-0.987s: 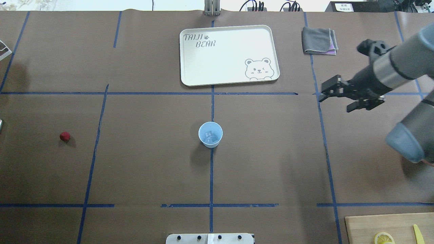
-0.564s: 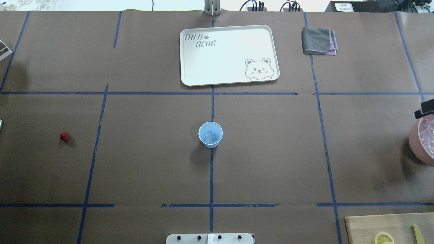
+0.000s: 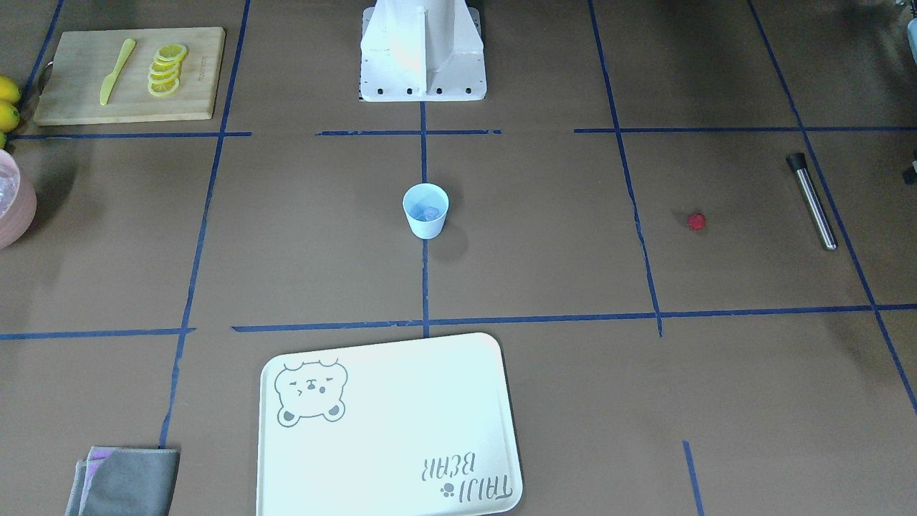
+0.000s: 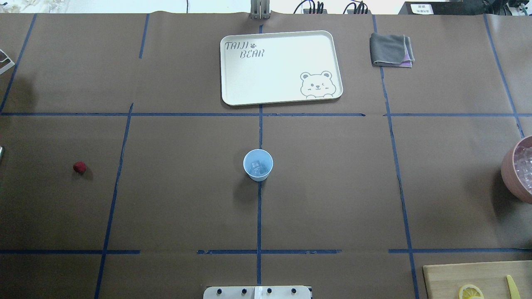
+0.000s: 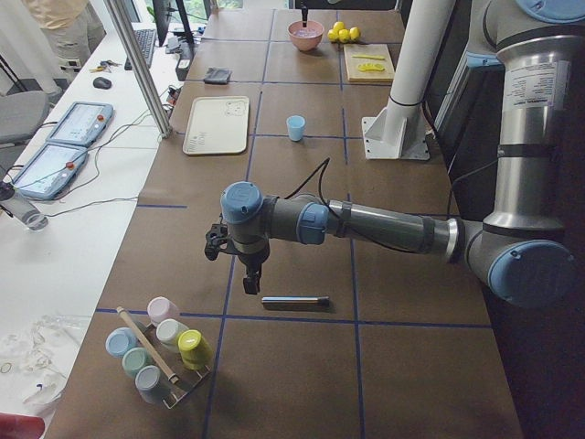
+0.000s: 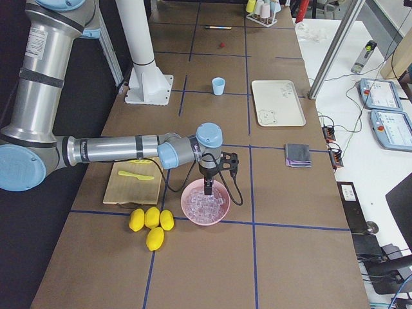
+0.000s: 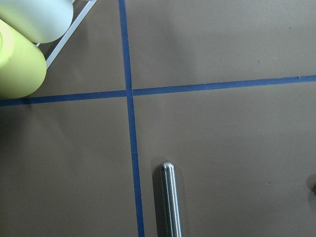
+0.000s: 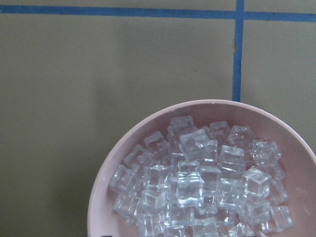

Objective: Mash ice and strawberries in cup
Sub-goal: 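Grasp a third ice cube from the pink bowl with the right gripper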

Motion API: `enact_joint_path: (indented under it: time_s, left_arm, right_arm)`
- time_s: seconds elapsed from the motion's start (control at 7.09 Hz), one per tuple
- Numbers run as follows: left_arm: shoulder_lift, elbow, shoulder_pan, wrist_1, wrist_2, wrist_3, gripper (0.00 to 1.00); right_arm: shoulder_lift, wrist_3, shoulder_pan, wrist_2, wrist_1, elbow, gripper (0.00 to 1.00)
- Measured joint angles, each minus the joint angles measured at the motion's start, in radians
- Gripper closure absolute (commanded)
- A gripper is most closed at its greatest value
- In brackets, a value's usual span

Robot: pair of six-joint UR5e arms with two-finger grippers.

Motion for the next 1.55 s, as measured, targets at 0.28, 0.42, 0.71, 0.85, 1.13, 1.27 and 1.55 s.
enact_joint_path:
  time_s: [0.28, 0.42, 0.71, 0.85, 1.13, 1.27, 1.55]
  left_arm:
    - [-0.001, 0.0, 0.0, 0.0, 0.0, 0.0, 0.0]
    - [-0.001, 0.0, 0.0, 0.0, 0.0, 0.001, 0.0]
    - [-0.001, -0.007, 0.0, 0.0, 0.0, 0.0, 0.0]
    - [-0.001, -0.009, 0.0, 0.0, 0.0, -0.001, 0.0]
    - [-0.001, -0.011, 0.0, 0.0, 0.0, -0.002, 0.0]
    - [-0.001, -0.012, 0.0, 0.0, 0.0, -0.003, 0.0]
    - [-0.001, -0.012, 0.0, 0.0, 0.0, -0.003, 0.0]
  right_arm:
    - [0.01, -0.014, -0.003, -0.006, 0.018, -0.043, 0.09]
    - [0.023, -0.012, -0.005, -0.007, 0.048, -0.074, 0.1]
    - [0.05, -0.008, -0.01, -0.005, 0.106, -0.136, 0.13]
    - [0.052, -0.007, -0.014, -0.004, 0.116, -0.148, 0.15]
    - [0.053, -0.006, -0.028, -0.002, 0.122, -0.161, 0.25]
    - [0.053, -0.006, -0.034, -0.002, 0.123, -0.163, 0.35]
    - [0.053, -0.006, -0.041, -0.002, 0.123, -0.164, 0.97]
